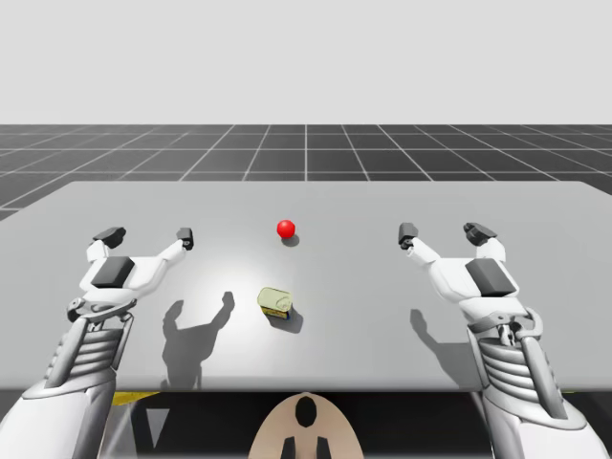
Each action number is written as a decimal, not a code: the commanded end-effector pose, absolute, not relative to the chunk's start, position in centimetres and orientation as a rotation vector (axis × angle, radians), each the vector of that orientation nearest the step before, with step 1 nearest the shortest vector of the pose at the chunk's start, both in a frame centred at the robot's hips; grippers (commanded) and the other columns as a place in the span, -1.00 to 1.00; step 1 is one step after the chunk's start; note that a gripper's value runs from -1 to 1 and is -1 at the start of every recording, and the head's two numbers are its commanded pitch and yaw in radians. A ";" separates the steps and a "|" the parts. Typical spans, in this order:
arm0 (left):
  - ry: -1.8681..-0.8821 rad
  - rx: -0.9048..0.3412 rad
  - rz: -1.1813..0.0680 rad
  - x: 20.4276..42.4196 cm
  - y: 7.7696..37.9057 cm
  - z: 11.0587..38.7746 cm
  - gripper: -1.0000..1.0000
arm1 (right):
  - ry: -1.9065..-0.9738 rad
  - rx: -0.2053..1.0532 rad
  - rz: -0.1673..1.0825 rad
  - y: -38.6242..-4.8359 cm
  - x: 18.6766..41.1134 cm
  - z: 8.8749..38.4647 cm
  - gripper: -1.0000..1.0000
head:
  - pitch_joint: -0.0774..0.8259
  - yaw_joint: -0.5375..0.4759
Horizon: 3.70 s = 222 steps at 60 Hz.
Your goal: Watch the red light. When it turns green, pick up the object.
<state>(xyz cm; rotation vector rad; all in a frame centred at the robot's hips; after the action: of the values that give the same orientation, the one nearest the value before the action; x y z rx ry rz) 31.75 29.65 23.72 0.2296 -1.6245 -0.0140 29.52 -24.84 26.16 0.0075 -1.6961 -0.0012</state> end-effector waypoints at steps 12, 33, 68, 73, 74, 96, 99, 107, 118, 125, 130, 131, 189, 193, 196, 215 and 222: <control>-1.625 0.232 -0.016 31.7 29.6 23.7 -1.00 | -1.697 0.008 -0.002 -24.8 29.5 26.1 -1.00 | 0.25 0.25; -1.625 0.231 -0.018 31.7 29.6 23.7 -1.00 | -1.697 0.009 -0.003 -24.8 29.5 26.2 -1.00 | 0.24 0.24; -1.628 0.236 -0.018 31.7 29.5 23.7 -1.00 | -1.697 0.013 -0.003 -24.9 29.6 26.1 -1.00 | 0.44 0.28; -1.625 0.237 -0.018 31.7 29.5 23.7 -1.00 | -1.697 0.014 -0.005 -25.0 29.5 26.2 -1.00 | 0.57 0.29; -1.625 0.237 -0.018 31.8 29.5 23.7 -1.00 | -1.697 0.014 -0.005 -24.9 29.6 26.2 -1.00 | 0.59 0.29; -1.629 0.215 -0.025 31.5 29.0 23.9 -1.00 | -1.695 0.017 -0.003 -24.8 29.6 26.1 -1.00 | 0.81 0.31; -1.612 0.172 -0.024 31.2 28.7 24.0 -1.00 | -1.691 0.015 -0.007 -24.8 29.7 26.0 -1.00 | 0.80 0.31; -1.613 0.067 -0.033 29.0 27.5 25.2 -1.00 | -1.686 0.010 -0.013 -24.9 29.9 25.8 -1.00 | 0.78 0.32; -1.479 0.008 -0.239 24.5 23.8 24.4 -1.00 | -1.677 0.001 -0.009 -24.8 30.0 25.4 -1.00 | 0.79 0.33; -1.394 -0.126 -0.343 21.8 23.2 22.7 -1.00 | -1.678 0.002 -0.008 -24.9 30.0 25.4 -1.00 | 0.79 0.35; -1.331 -0.209 -0.383 20.2 22.9 21.3 -1.00 | -1.679 0.002 -0.009 -25.0 29.9 25.5 -1.00 | 0.79 0.35; -1.314 -0.230 -0.390 19.8 22.7 20.9 -1.00 | -1.680 0.002 -0.008 -24.9 29.9 25.5 -1.00 | 0.79 0.35; -1.147 -0.456 -0.201 24.8 11.4 15.7 -1.00 | -1.701 -0.016 -0.002 -25.1 29.5 25.8 -1.00 | 0.77 0.29; -1.148 -0.448 -0.196 25.2 10.7 15.6 -1.00 | -1.703 -0.016 -0.004 -25.2 29.5 25.9 -1.00 | 0.77 0.28; -1.148 -0.449 -0.194 25.3 10.4 15.6 -1.00 | -1.704 -0.014 -0.005 -25.3 29.5 25.9 -1.00 | 0.77 0.28; -1.166 -0.414 -0.162 26.7 8.3 15.0 -1.00 | -1.710 -0.007 -0.010 -25.4 29.5 26.2 -1.00 | 0.75 0.27; -1.179 -0.399 -0.167 26.1 7.9 14.8 -0.37 | -1.712 -0.005 -0.013 -25.4 29.5 26.2 -1.00 | 0.75 0.27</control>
<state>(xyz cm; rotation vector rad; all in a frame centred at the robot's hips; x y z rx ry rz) 27.02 11.90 14.86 -0.2925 -1.1776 -0.2461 29.51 -25.39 26.15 -0.0078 -1.7095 -0.0102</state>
